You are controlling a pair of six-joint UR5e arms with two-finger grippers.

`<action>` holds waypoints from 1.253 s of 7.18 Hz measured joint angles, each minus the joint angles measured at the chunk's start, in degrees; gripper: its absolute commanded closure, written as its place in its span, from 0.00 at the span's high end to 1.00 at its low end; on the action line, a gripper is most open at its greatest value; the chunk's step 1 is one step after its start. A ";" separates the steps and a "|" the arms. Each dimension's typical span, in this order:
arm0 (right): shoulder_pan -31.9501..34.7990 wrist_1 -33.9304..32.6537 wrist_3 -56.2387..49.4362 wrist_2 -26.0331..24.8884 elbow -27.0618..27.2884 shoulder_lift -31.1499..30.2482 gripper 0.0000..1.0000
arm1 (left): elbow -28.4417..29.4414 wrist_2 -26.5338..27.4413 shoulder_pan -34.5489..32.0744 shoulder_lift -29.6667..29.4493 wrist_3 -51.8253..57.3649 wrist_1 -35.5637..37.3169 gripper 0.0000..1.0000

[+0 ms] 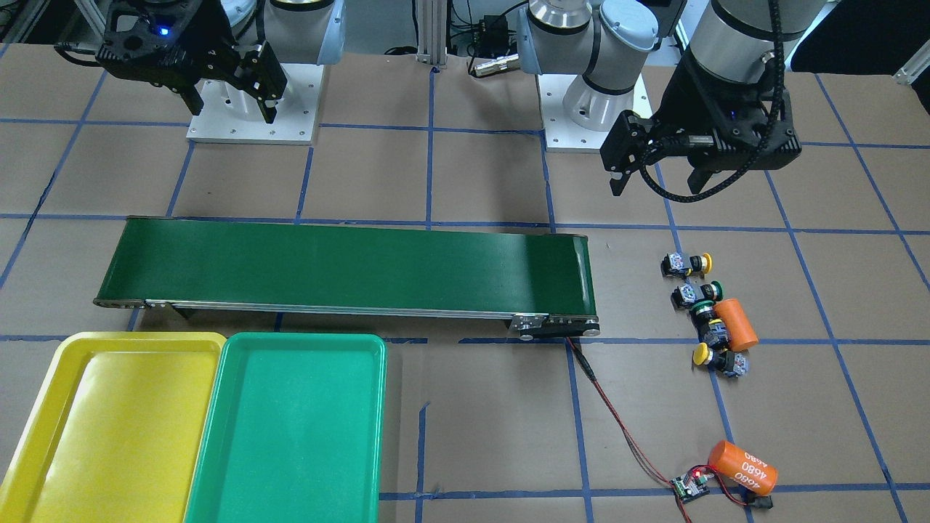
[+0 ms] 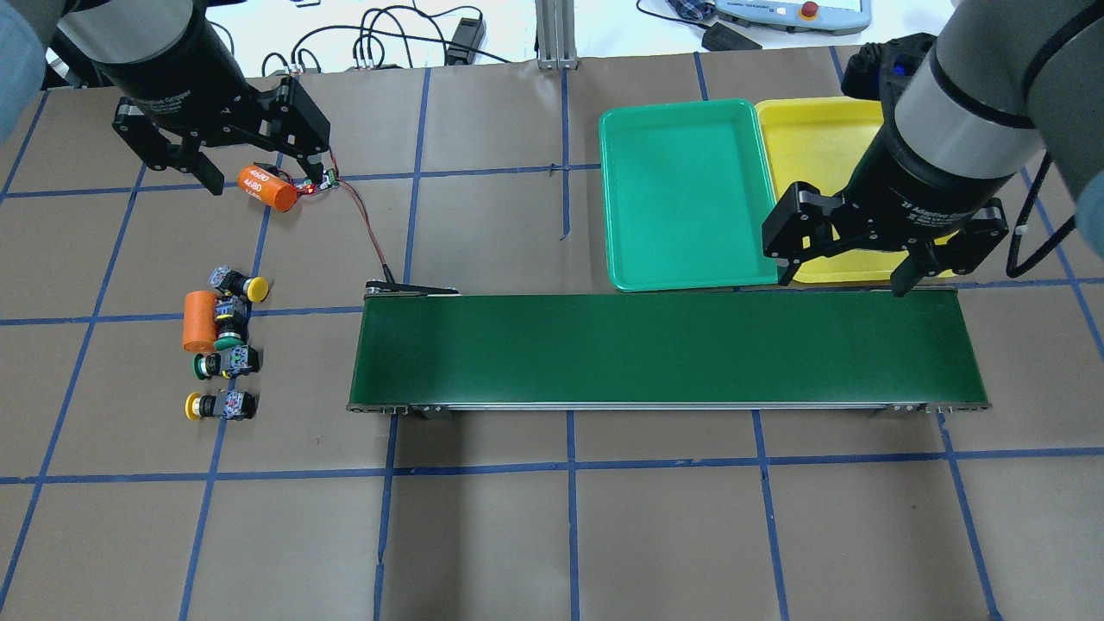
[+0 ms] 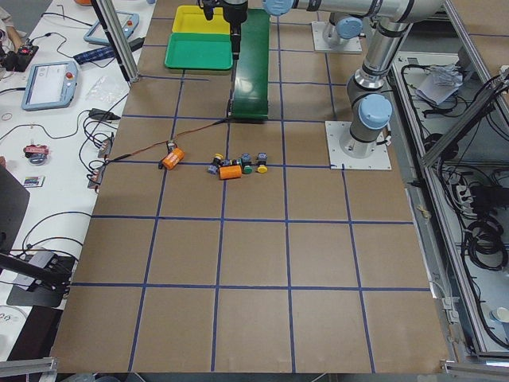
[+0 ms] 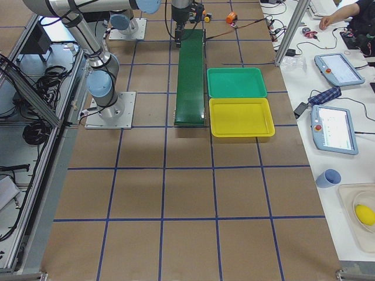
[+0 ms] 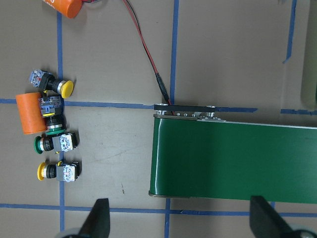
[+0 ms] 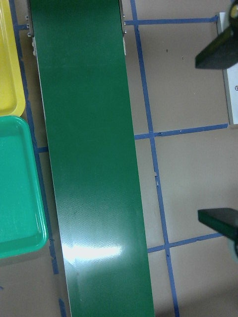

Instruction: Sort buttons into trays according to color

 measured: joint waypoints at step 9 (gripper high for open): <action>-0.02 0.41 0.11 -0.17 0.67 0.08 1.00 | 1.18 0.26 11.84 -20.21 10.51 20.05 1.00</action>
